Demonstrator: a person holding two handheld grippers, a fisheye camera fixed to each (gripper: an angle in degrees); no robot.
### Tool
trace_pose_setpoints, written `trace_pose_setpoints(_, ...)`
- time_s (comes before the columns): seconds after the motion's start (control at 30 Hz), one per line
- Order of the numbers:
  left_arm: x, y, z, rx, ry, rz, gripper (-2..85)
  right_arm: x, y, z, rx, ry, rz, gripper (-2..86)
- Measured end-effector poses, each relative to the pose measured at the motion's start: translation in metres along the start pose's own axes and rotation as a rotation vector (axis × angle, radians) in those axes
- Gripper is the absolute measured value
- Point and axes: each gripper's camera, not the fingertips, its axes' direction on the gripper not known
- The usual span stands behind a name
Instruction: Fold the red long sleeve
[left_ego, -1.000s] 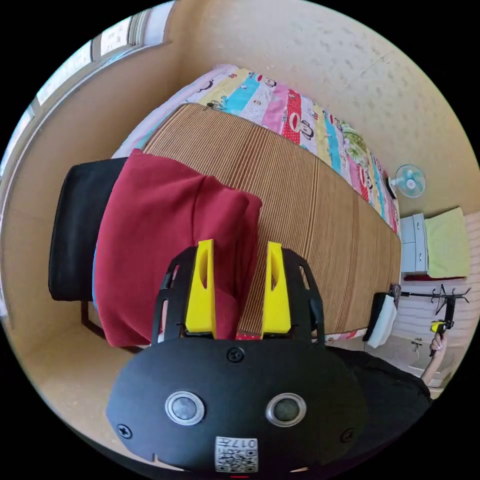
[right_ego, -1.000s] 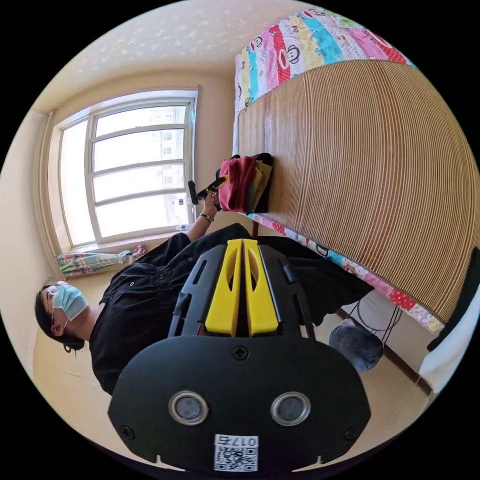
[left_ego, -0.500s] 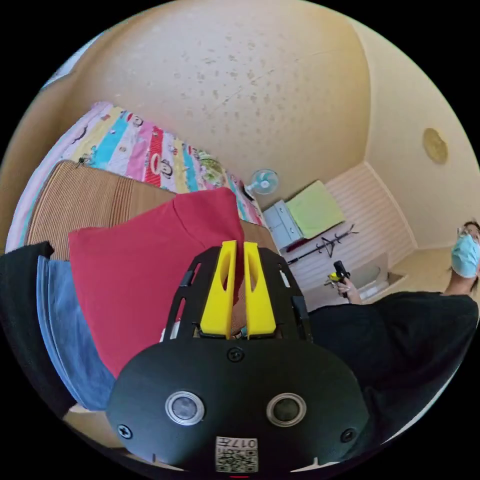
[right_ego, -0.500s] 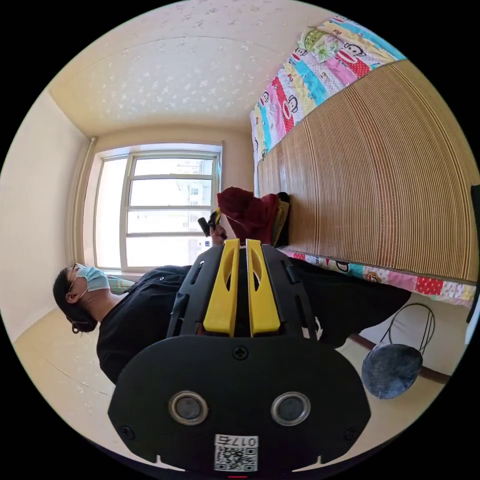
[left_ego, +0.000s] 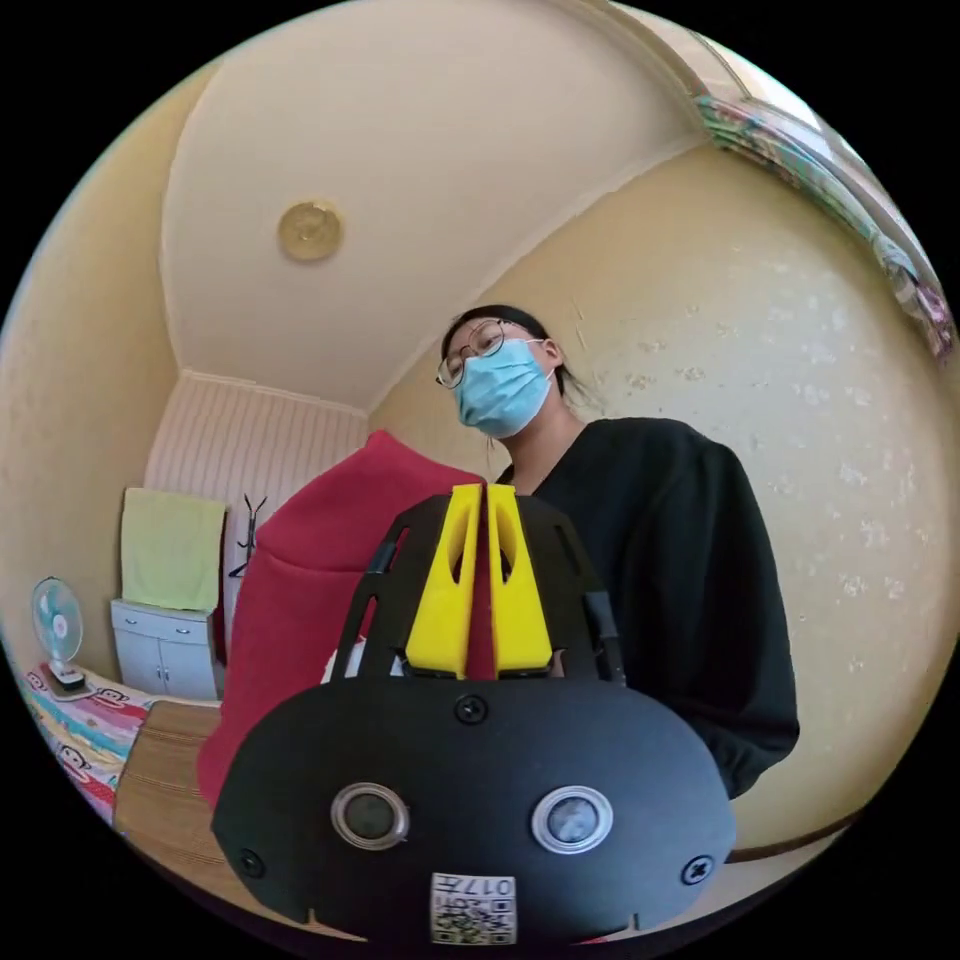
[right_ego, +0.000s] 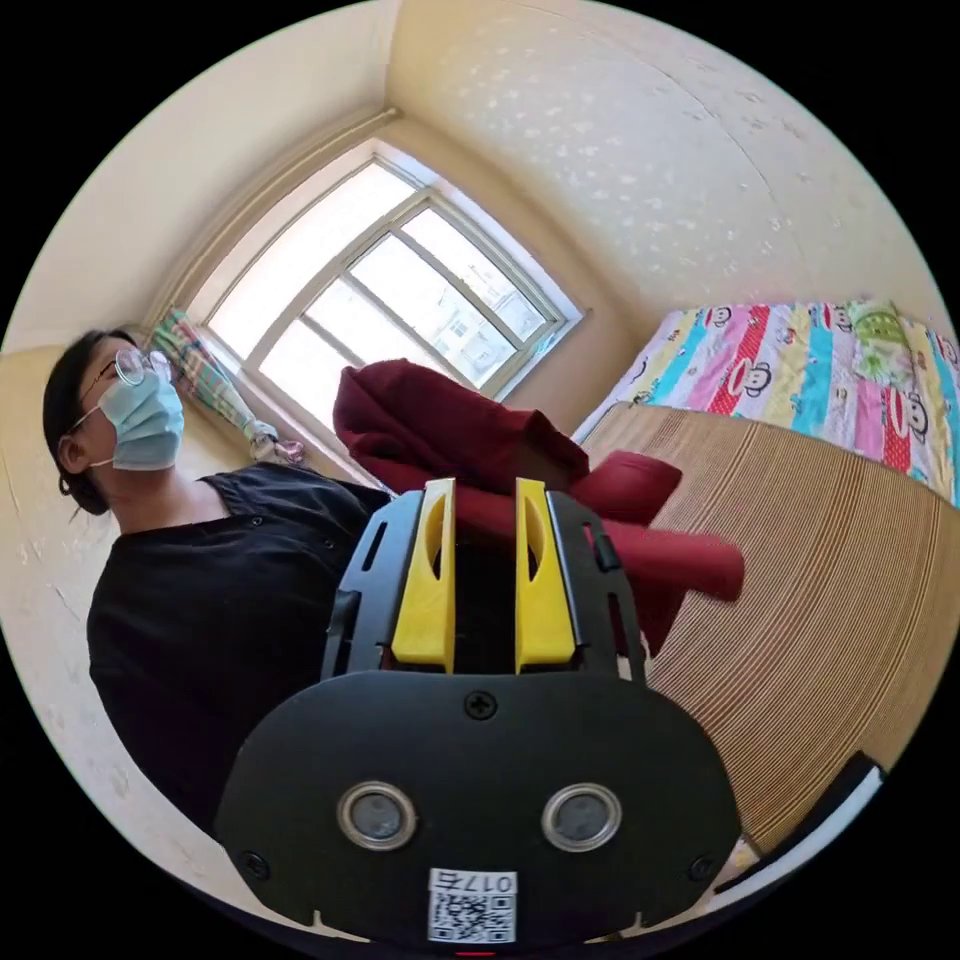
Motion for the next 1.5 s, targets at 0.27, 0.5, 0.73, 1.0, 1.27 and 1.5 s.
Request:
trace_pose_setpoints(0.27, -0.074, 0.04, 0.1, -0.174, 0.152, -0.219, -0.1, 0.006, 0.035, 0.137, -0.204, -0.091, -0.15, 10.4)
trace_pose_setpoints(0.5, -0.085, 0.035, 0.073, -0.379, -0.398, -0.524, 0.4, -0.003, 0.066, 0.134, -0.042, 0.351, -0.066, 2.9)
trace_pose_setpoints(0.73, -0.089, 0.033, 0.071, -0.479, -0.935, -0.712, 9.3, -0.017, 0.051, 0.172, -0.07, 0.764, -0.035, 3.5)
trace_pose_setpoints(1.0, -0.129, 0.067, 0.185, -0.614, -1.011, -0.688, 14.7, -0.041, 0.011, 0.221, -0.032, 0.93, -0.067, 3.8)
trace_pose_setpoints(1.27, -0.116, 0.046, 0.194, -0.533, -1.204, -0.531, 1.0, -0.068, 0.003, 0.215, 0.041, 0.928, -0.103, 4.9)
trace_pose_setpoints(1.5, -0.106, -0.022, 0.203, -0.394, -1.2, -0.297, -0.8, -0.058, 0.048, 0.176, 0.076, 0.468, -0.176, 7.3)
